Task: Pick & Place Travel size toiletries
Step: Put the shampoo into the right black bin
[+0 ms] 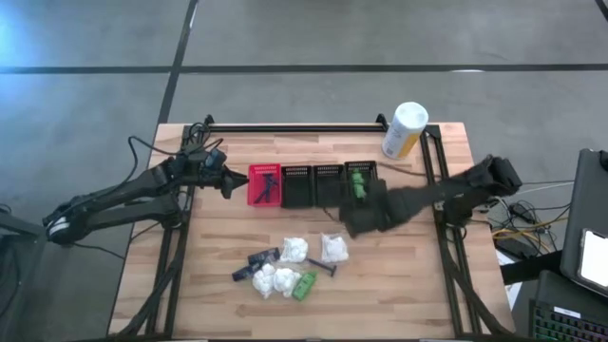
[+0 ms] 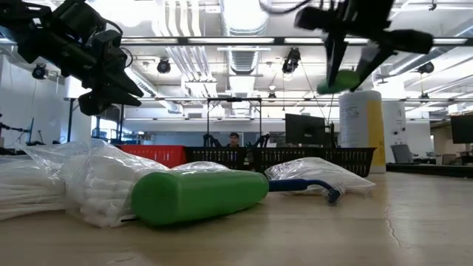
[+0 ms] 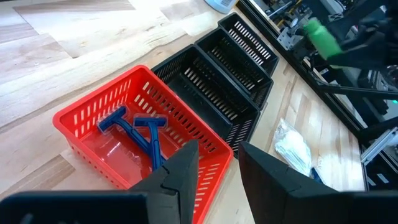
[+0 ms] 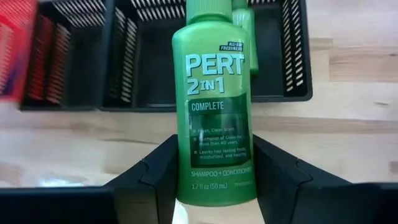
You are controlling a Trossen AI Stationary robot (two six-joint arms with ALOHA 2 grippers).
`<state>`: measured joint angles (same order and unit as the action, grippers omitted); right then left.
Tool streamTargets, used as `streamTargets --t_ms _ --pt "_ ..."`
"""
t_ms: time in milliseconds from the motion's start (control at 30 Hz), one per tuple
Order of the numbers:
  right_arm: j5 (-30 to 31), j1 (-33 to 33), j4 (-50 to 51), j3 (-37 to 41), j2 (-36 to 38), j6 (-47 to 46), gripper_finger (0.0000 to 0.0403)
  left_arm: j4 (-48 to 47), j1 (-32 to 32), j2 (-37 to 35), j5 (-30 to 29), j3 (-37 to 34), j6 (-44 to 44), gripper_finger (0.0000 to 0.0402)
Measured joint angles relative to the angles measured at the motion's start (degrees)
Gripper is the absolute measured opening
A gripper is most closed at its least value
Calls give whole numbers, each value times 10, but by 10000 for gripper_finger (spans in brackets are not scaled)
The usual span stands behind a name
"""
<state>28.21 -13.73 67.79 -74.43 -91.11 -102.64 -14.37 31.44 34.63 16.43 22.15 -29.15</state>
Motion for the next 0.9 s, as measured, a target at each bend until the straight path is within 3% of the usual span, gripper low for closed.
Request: streamTargets --t_ms 133,367,633,900 --pt "-66 81 0 2 0 92 159 3 0 0 2 0 -18 120" --pt "-92 159 -32 8 -14 161 165 3 0 0 2 0 -47 120" --pt "-138 190 -53 38 -51 194 166 2 0 0 6 0 -48 120" --pt "-123 195 -71 59 -70 204 169 2 0 0 9 0 -48 120"
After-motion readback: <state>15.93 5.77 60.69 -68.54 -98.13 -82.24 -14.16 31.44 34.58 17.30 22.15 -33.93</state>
